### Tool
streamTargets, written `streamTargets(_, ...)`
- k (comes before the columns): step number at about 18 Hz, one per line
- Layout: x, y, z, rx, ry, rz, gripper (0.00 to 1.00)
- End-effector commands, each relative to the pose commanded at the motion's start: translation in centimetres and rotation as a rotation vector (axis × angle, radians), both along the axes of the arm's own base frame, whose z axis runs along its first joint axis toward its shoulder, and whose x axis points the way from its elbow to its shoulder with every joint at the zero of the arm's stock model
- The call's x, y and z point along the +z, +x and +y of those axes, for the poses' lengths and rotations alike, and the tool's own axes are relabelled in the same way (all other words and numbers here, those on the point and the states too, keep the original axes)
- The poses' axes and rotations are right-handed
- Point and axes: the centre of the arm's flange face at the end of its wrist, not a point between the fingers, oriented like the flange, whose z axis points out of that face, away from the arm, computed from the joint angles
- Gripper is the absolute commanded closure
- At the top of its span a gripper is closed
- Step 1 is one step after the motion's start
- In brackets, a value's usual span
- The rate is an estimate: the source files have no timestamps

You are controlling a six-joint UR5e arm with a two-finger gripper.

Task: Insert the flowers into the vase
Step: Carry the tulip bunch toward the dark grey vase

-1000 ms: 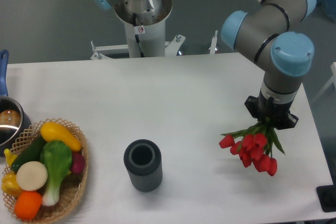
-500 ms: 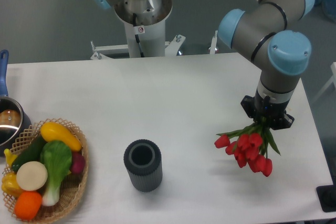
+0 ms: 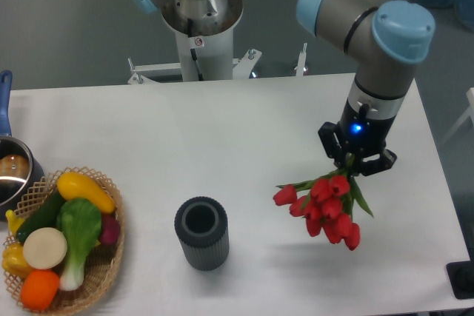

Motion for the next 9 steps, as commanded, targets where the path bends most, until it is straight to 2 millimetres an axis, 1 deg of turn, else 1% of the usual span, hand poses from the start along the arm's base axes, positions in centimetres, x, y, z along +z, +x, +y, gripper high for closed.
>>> streamTargets(3,1.4,1.0,0.6,-0.004,0.064,-0.017,1.0)
streamTargets(9,4.0,2.6,2.5,0.066,0.249,-0.101,1.0)
